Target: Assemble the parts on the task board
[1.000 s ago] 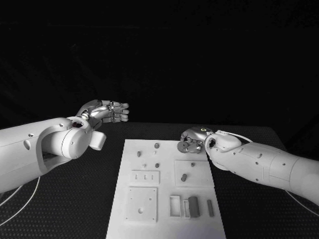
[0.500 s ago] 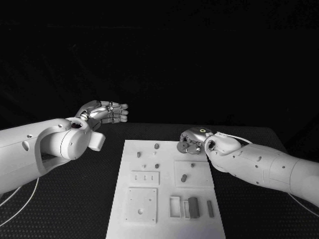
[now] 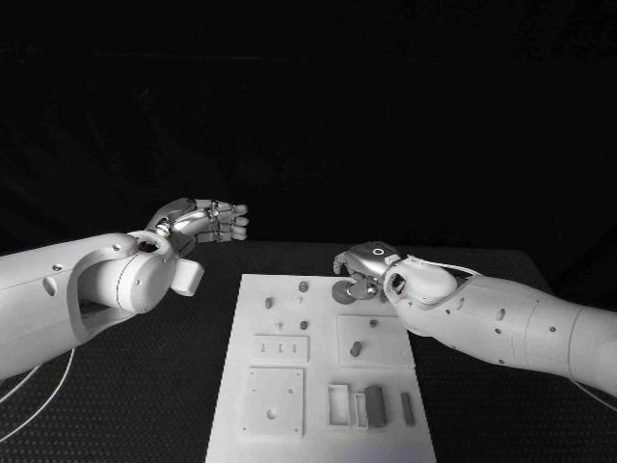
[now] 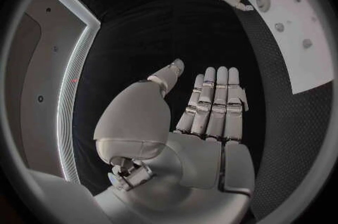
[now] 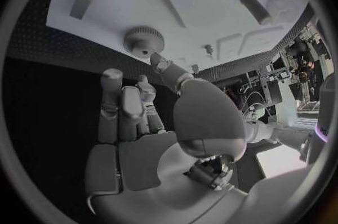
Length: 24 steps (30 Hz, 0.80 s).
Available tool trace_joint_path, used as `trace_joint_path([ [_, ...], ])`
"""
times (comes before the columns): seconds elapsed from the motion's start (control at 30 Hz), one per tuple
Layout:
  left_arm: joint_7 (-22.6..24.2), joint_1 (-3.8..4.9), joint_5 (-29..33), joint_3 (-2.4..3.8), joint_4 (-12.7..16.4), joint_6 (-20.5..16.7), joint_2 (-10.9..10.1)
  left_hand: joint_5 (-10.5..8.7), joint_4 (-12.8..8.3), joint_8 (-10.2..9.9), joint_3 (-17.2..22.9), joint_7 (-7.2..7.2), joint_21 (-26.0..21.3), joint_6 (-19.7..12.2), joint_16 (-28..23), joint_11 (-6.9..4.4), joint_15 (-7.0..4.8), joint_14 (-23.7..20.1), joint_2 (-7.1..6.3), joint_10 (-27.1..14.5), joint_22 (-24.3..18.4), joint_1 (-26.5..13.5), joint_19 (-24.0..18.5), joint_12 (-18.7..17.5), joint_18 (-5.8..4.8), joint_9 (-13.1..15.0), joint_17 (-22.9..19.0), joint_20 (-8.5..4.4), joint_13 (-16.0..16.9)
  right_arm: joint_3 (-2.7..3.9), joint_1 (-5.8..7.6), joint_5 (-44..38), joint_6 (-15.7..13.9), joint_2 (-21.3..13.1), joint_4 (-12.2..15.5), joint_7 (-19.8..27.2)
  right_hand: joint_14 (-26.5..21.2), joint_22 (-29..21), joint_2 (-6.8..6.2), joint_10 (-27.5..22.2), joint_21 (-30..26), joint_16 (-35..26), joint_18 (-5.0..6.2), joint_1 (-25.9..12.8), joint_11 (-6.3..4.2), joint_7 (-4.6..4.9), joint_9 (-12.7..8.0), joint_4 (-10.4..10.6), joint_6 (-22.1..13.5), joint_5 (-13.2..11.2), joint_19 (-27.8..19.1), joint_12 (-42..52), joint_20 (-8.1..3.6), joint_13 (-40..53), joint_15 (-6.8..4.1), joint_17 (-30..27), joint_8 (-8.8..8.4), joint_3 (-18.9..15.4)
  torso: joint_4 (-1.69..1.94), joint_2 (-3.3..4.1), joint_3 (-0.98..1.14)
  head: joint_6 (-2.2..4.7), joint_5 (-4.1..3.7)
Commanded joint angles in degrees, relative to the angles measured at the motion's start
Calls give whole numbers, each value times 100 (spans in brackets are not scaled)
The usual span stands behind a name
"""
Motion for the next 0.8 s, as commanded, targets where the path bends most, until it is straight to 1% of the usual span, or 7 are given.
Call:
trace_joint_path([
  [0.03,61,7,-13,4,17,60,7,32,-34,-32,-5,20,-29,11,-23,-6,18,5,0,39,7,-42,14,-36,-42,-5,6,24,9,-2,15,-439,-100,10,179,-281,14,88,-56,20,30,19,353,-26,-15,-13,-6,7,717,27,42,8,4,-11,-45,6,-25,-39,1,-2,2,21,14],
  [0.13,61,7,-13,4,17,58,9,32,-38,-32,-2,20,-29,11,-24,-6,18,4,0,39,7,-44,14,-36,-43,-5,7,24,9,-2,20,-419,-33,39,257,-276,16,86,-69,29,29,19,353,-32,-17,-14,-7,10,720,27,48,5,2,-19,-47,6,-27,-39,7,1,0,24,18],
  [0.3,59,7,-13,4,16,53,6,32,-44,-32,2,20,-29,10,-26,-6,18,4,0,39,8,-52,14,-37,-43,-5,9,24,10,-2,19,-387,24,84,266,-275,20,84,-74,37,28,19,353,-37,-17,-14,-8,11,720,27,52,1,0,-26,-48,9,-32,-35,14,6,3,36,15],
  [0.5,59,7,-13,4,14,56,11,32,-50,-33,7,19,-30,11,-28,-5,19,4,0,38,9,-58,14,-38,-43,-5,11,24,11,-2,19,-241,174,71,175,-263,18,78,-112,52,19,13,353,-80,-9,-4,-24,17,678,27,60,-13,-1,-46,-42,-7,-71,-39,12,5,1,32,9],
  [0.6,58,7,-13,4,12,56,7,32,-53,-33,9,20,-30,10,-29,-5,19,4,-1,38,9,-61,13,-39,-44,-5,12,24,11,-2,19,-76,276,66,102,-225,21,74,-165,55,12,11,353,-126,4,10,-37,24,637,27,65,-23,0,-59,-30,-9,-105,-49,7,8,5,36,12],
  [0.7,61,7,-13,4,11,59,12,32,-56,-33,10,20,-30,10,-30,-5,19,5,-1,38,10,-64,14,-39,-44,-5,12,24,11,-3,18,108,354,76,-5,-168,19,65,-246,46,-1,3,353,-211,39,49,-71,43,514,27,76,-36,3,-73,1,-25,-188,-55,1,5,6,39,13],
  [0.8,57,7,-13,4,11,72,18,32,-58,-33,12,20,-30,10,-30,-5,19,5,-1,38,10,-66,14,-39,-44,-5,13,24,12,-4,14,286,388,87,-152,-99,19,56,-398,24,-14,-1,353,-362,103,117,-131,102,287,26,91,-48,12,-82,57,-36,-327,-76,6,7,8,33,5],
])
